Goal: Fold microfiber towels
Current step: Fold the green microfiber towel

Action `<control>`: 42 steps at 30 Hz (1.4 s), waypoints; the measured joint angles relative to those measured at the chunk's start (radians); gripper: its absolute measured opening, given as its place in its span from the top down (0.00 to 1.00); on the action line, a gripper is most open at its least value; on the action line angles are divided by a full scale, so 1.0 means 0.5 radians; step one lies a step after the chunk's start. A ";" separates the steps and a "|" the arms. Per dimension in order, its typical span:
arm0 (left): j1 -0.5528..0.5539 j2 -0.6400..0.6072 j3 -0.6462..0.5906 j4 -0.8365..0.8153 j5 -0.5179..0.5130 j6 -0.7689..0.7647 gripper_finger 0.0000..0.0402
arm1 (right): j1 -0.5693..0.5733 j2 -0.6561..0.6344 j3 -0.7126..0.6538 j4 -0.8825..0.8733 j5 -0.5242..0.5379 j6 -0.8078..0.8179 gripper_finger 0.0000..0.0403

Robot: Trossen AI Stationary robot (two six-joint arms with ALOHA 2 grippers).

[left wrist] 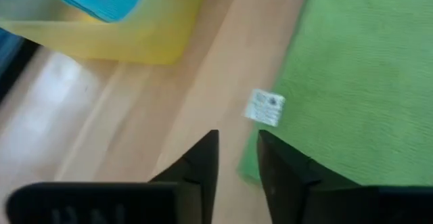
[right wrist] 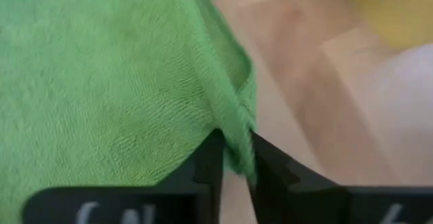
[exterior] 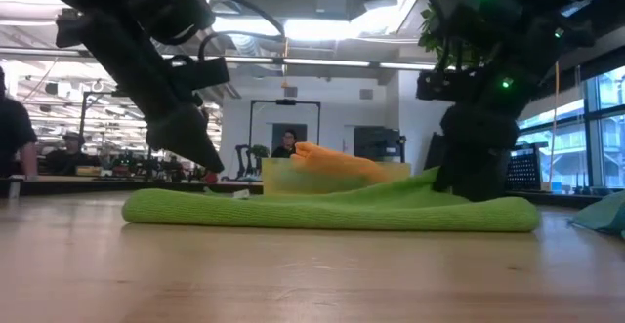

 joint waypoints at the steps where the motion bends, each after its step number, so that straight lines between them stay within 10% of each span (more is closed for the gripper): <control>1: 0.006 -0.001 0.000 -0.001 -0.028 0.030 0.75 | 0.000 0.000 0.015 -0.011 0.042 -0.015 0.82; 16: -0.237 -0.432 -0.021 0.417 -0.058 0.170 0.70 | 0.125 -0.157 0.280 -0.155 0.340 -0.423 0.60; 30: -0.343 -0.032 -0.184 1.985 0.440 0.674 0.70 | 0.213 -0.210 0.148 1.192 -0.369 -1.269 0.64; 42: -0.509 -0.895 -0.591 1.915 0.229 0.960 0.70 | 0.238 -1.225 -0.470 1.218 -0.372 -1.307 0.80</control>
